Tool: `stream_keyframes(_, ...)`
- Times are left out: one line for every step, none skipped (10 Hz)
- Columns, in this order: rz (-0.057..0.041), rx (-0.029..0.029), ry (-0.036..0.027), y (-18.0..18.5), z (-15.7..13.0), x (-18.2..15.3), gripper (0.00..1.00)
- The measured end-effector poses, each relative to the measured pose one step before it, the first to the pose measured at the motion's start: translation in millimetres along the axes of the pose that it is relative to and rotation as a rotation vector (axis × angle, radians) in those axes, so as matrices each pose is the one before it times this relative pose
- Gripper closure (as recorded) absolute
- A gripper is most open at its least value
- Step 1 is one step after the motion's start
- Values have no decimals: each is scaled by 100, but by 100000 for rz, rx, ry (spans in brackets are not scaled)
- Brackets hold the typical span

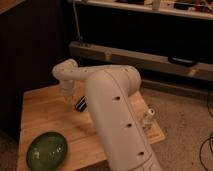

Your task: Push the eraser across the table

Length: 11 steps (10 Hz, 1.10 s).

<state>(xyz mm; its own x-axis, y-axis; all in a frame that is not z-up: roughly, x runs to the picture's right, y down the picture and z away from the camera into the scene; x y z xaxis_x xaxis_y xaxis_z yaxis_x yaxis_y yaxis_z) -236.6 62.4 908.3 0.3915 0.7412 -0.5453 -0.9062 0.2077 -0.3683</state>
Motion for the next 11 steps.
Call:
stream_keyframes(1202,-409,-954,-298,328,-294,99)
stream_keyframes(1979,-144,-953,-770,421,-18,99)
stream_keyframes(1694,279,-298,-1011,402,368,99)
stream_keyframes(1913,140,92,-1033,619,695,99)
stream_keyframes(839,181,121,-465,308,417,99)
stream_keyframes(992,-54,758,-405,517,678,99)
stream_keyframes(1317,566,674,-833,488,686,99)
stream_keyframes(1135,322,-166,-444,-8,271,99)
stream_keyframes(797,929,292,-303,-55,384,99)
stream_keyframes(1702,1931,-248,-883,-504,376,99)
stream_keyframes(1518,2848,-1350,-1221,-817,158,99)
